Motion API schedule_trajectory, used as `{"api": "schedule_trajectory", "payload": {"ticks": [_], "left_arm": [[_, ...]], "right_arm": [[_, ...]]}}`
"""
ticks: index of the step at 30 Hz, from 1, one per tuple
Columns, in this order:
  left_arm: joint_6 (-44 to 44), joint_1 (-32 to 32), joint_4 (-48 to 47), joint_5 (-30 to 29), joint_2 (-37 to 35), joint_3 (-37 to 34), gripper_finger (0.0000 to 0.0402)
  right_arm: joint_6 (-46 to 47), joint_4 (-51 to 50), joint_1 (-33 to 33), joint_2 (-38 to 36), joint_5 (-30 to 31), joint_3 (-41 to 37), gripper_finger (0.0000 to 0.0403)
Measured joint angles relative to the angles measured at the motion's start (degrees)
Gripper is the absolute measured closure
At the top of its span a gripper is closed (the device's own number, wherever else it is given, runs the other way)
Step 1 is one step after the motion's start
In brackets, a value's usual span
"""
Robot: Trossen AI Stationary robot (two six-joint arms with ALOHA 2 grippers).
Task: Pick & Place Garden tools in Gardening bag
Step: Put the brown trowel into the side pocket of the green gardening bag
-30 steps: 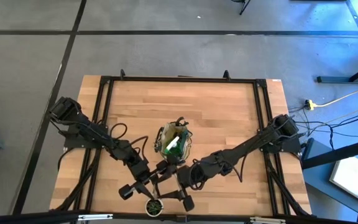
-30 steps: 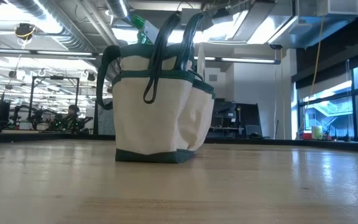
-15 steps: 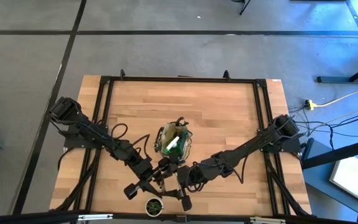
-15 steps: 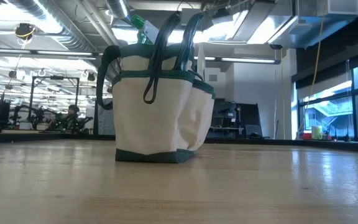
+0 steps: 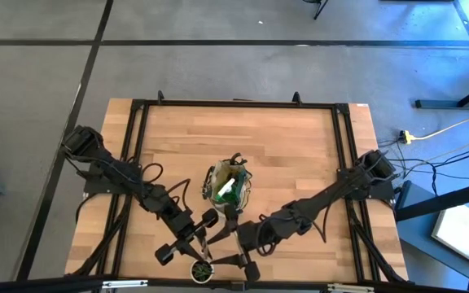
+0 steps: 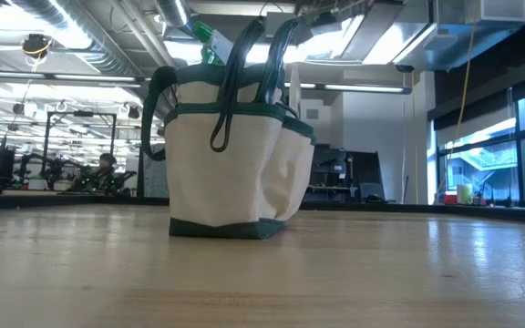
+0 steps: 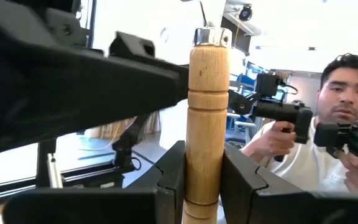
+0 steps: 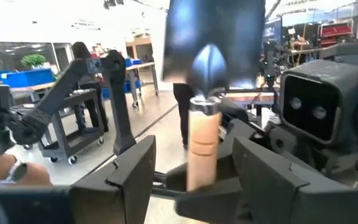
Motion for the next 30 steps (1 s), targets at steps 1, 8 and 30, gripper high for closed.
{"api": "schedule_trajectory", "payload": {"ticks": [1,8,30], "left_arm": [[0.16,0.02,-0.15,-0.23,0.0,0.0,0.034],[0.7,0.2,-0.35,-0.54,0.0,0.0,0.034],[1.18,0.92,-1.8,-2.46,-0.02,0.0,0.034]], "right_arm": [[0.0,0.52,0.1,0.0,-0.02,0.0,0.0188],[0.48,-0.05,-0.11,0.02,0.02,0.02,0.0188],[1.55,-2.0,-0.77,0.09,0.04,0.02,0.0225]]}}
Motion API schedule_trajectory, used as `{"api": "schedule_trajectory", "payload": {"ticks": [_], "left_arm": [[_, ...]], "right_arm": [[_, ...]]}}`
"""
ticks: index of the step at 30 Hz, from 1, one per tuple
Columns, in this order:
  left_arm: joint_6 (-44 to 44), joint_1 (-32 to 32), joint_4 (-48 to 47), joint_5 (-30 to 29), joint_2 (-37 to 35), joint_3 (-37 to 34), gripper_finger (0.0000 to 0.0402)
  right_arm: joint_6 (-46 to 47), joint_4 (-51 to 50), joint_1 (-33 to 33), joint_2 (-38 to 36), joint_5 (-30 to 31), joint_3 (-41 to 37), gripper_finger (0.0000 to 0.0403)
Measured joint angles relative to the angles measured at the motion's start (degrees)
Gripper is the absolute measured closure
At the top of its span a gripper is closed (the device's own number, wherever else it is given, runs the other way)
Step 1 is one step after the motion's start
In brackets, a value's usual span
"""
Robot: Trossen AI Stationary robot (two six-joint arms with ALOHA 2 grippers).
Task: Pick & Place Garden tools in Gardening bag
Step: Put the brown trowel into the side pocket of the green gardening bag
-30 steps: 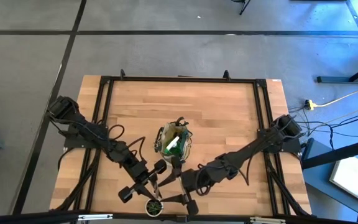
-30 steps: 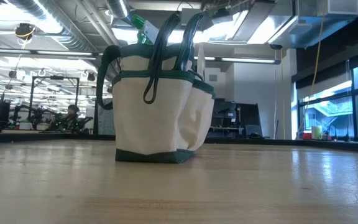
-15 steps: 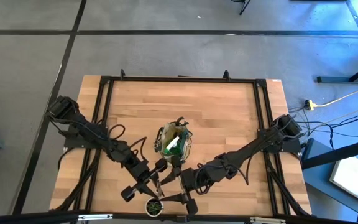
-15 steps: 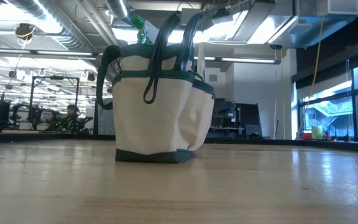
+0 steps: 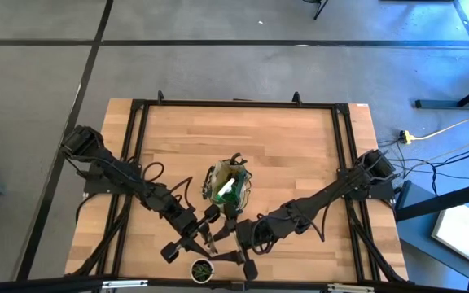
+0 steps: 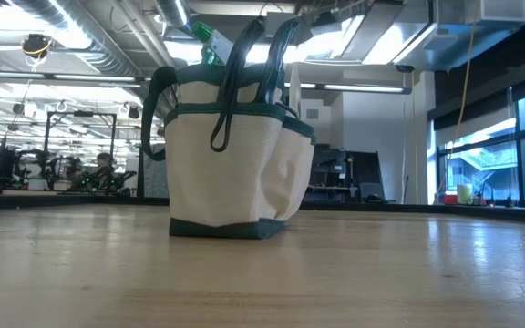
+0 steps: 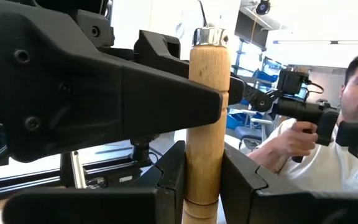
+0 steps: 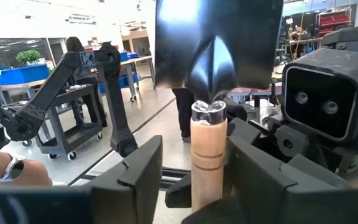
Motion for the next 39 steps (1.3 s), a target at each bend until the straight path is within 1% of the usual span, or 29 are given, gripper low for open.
{"api": "schedule_trajectory", "payload": {"ticks": [5,10,16,24,27,33,39], "left_arm": [[0.13,0.0,0.03,0.07,0.0,0.0,0.034],[0.13,0.0,0.01,0.07,0.0,0.0,0.034],[0.17,0.02,-0.25,-0.1,0.0,0.0,0.034],[0.35,0.02,-0.8,-1.09,0.0,0.0,0.034],[0.35,0.02,-1.08,-1.2,0.0,0.0,0.034],[0.33,0.02,-1.06,-1.2,0.0,0.0,0.034],[0.24,0.05,-1.07,-1.22,0.0,0.0,0.034]], "right_arm": [[-0.02,0.0,0.0,0.0,0.07,0.0,0.0259],[-0.02,0.0,-0.02,0.0,0.13,0.0,0.0279],[-0.02,-0.2,-0.09,0.04,0.13,0.0,0.0292],[-0.03,-0.76,-0.09,0.04,0.13,-0.01,0.0296],[-0.02,-1.03,-0.09,0.04,0.15,-0.02,0.0305],[-0.09,-1.03,-0.09,0.04,0.15,-0.02,0.0339],[0.21,-1.03,-0.04,0.04,1.68,-0.02,0.034]]}}
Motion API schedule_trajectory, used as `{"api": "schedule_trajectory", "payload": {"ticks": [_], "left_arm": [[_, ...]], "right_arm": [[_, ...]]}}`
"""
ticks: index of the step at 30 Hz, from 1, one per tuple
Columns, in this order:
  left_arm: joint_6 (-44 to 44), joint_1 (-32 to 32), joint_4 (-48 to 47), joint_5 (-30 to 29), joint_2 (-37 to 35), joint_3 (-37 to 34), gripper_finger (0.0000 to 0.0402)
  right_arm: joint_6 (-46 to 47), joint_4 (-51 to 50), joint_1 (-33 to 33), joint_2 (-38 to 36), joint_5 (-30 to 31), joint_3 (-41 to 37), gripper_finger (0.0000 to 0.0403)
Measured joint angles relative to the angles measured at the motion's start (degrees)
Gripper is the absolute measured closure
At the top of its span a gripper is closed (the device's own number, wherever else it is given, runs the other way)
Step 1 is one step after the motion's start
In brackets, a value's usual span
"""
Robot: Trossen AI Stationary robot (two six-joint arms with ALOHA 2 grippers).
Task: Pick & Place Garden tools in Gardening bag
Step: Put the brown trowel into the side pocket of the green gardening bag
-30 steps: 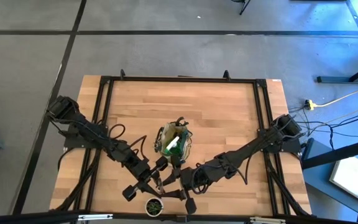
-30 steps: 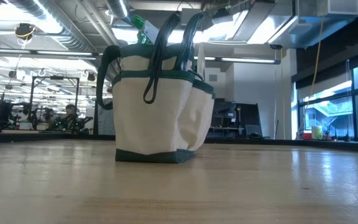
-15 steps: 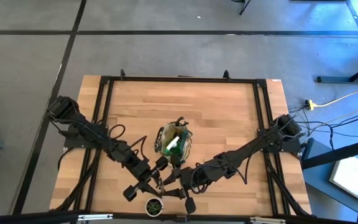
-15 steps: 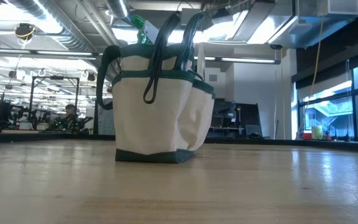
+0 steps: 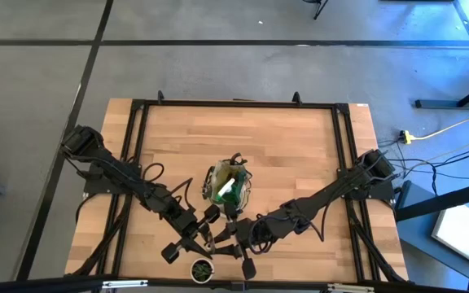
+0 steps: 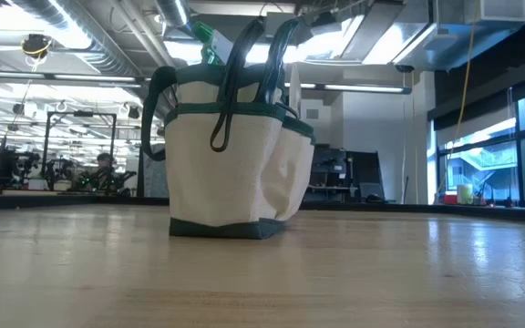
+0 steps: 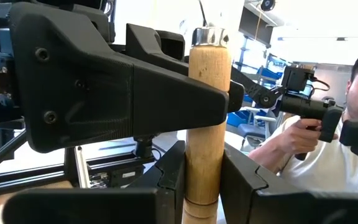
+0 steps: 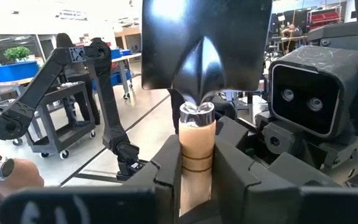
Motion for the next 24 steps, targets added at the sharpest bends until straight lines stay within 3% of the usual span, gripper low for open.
{"api": "schedule_trajectory", "payload": {"ticks": [4,8,12,18,24], "left_arm": [[-1.85,0.01,0.01,-0.01,0.0,0.0,0.0333],[-3.87,0.08,-0.1,-2.97,0.0,0.0,0.0276],[-5.78,0.06,-2.05,-9.49,-0.16,0.04,0.0242],[-4.83,-0.25,-7.81,-18.93,-1.44,0.09,0.0233],[3.31,-3.81,-11.71,-35.23,-3.69,0.09,0.0232]], "right_arm": [[0.6,0.02,0.17,0.0,0.4,0.0,0.034],[-0.28,0.02,1.28,0.0,7.2,0.0,0.034],[-1.56,-0.03,2.46,0.0,15.61,-0.04,0.034],[-1.77,-0.3,3.61,0.0,24.6,-0.04,0.034],[0.09,-1.57,4.13,0.02,31.5,-0.04,0.034]]}}
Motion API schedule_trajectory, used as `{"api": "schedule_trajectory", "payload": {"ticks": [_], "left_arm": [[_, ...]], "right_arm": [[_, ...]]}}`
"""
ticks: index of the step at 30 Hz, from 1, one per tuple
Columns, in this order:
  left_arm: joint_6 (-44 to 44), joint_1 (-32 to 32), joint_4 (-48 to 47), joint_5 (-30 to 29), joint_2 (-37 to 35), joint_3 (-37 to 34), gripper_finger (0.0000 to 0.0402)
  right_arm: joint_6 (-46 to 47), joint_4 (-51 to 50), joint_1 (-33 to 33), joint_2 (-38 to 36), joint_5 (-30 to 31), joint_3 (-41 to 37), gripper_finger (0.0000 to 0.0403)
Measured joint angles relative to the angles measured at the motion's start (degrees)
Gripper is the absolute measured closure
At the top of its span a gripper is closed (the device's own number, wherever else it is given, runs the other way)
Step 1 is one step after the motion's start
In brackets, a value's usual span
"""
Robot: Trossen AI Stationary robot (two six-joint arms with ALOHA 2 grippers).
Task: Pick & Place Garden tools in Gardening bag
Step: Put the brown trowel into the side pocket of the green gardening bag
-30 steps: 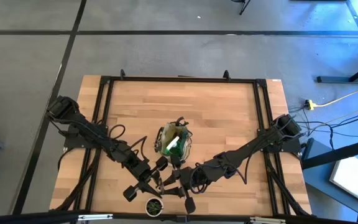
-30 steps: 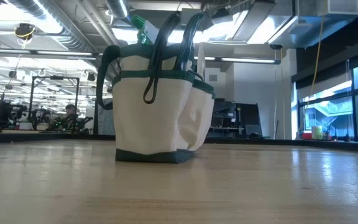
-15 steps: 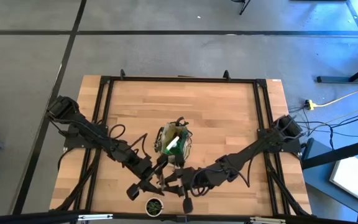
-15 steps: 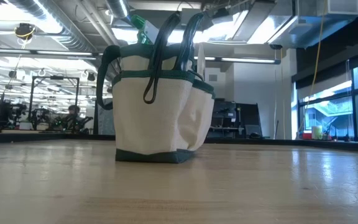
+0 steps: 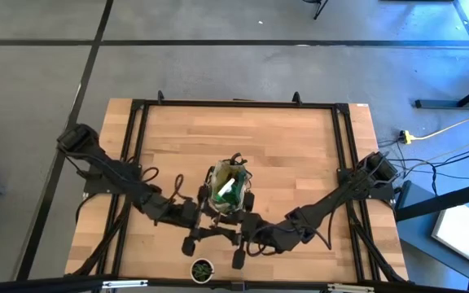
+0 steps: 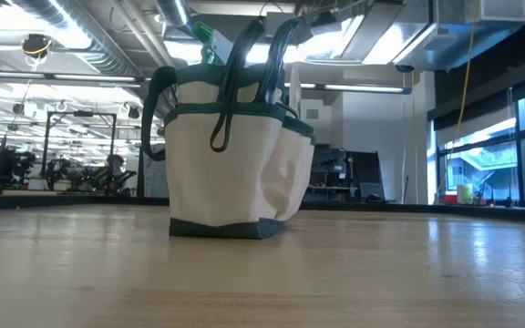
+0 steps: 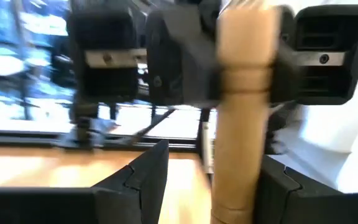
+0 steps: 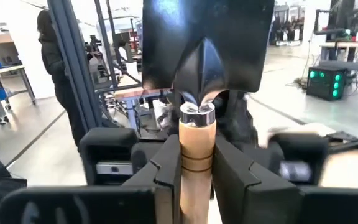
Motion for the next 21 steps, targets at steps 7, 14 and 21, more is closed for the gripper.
{"api": "schedule_trajectory", "payload": {"ticks": [7,14,21], "left_arm": [[4.21,-3.04,-0.75,-3.39,-2.49,0.0,0.0231],[2.29,-4.5,-4.81,-6.54,-4.76,-0.02,0.0231],[-1.36,-4.59,-13.6,-9.98,-8.41,-0.05,0.0231]], "right_arm": [[1.35,-1.34,-0.04,0.0,-0.29,0.02,0.034],[2.24,-6.08,0.45,-0.73,2.58,0.09,0.034],[8.76,-17.61,3.73,-4.43,14.71,0.09,0.034]]}}
